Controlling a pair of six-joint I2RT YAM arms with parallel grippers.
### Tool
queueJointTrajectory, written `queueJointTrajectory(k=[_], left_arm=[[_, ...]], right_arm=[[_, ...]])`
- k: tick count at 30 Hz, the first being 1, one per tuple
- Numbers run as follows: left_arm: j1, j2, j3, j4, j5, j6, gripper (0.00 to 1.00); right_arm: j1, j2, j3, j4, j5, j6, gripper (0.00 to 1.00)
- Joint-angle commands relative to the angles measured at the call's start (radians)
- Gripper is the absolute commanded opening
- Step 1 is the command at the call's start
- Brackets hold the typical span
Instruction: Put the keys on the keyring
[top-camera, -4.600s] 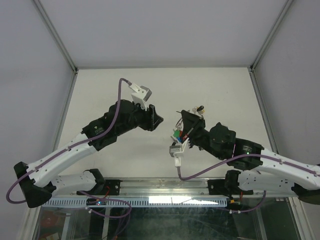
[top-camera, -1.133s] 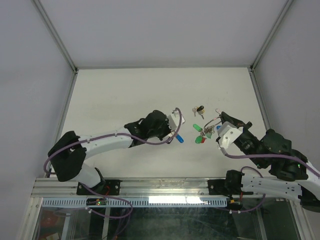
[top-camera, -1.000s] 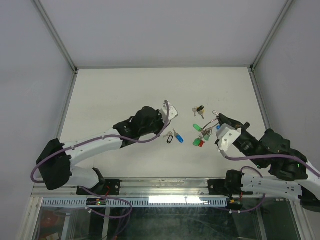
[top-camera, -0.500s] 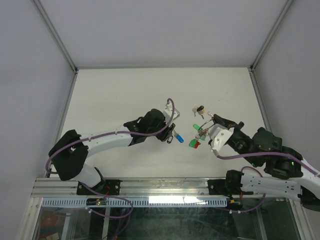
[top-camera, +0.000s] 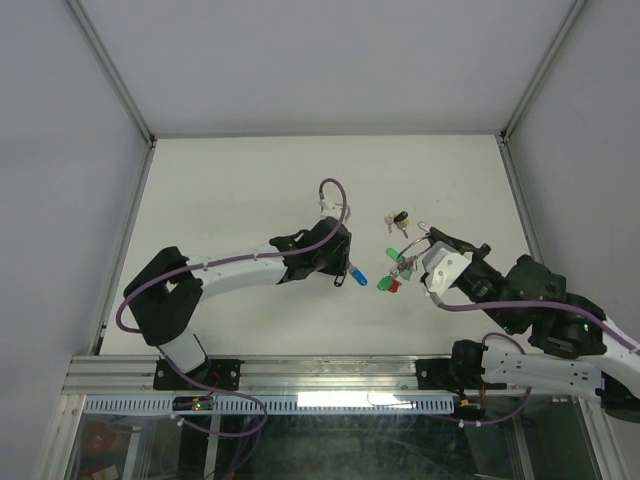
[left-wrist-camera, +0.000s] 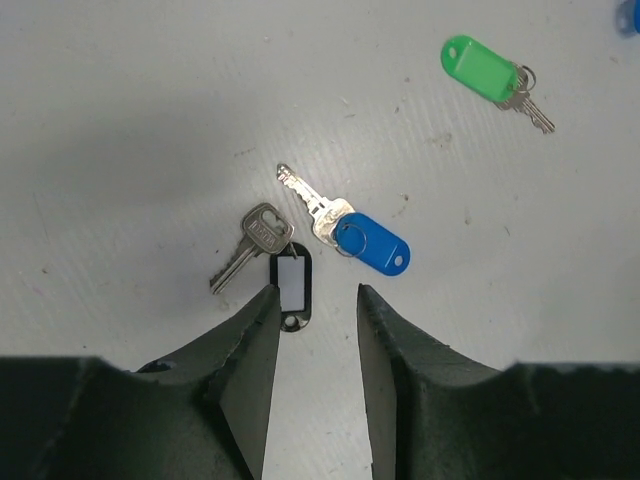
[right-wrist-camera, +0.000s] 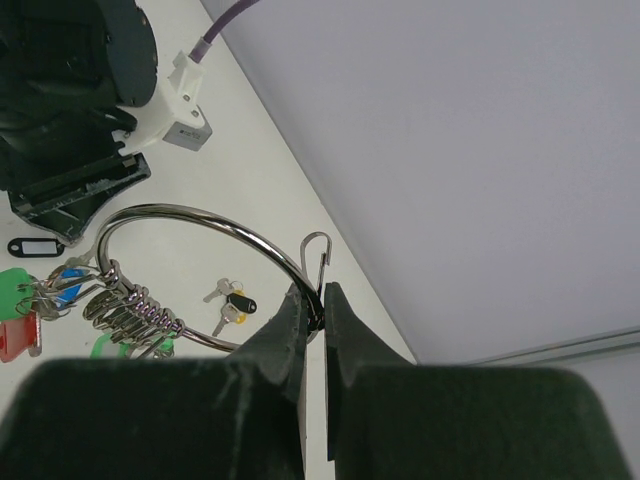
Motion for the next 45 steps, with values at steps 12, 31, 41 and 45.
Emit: queueJointTrajectory(k=[12, 31, 41, 45], left_arm=[[-0.143, 0.242, 0.266, -0.217, -0.407, -0.088, 0.35], [-0.158, 0.315, 0.305, -0.222, -0.472, -0.066, 0.29], [-0.164, 0.345, 0.323, -0.21, -0.466, -0.054, 0.27], [-0.165, 0.357, 0.324, -0.211, -0.467, -0.052, 0.25]], right_arm=[[0.006, -0.04, -0.009, 0.093, 0.009, 0.04, 0.0], [0.005, -0.045, -0.011, 0.08, -0.006, 0.047, 0.0], [0.005, -0.046, -0.006, 0.07, -0.006, 0.053, 0.0], [0.006, -0.048, -0.005, 0.068, -0.006, 0.054, 0.0]])
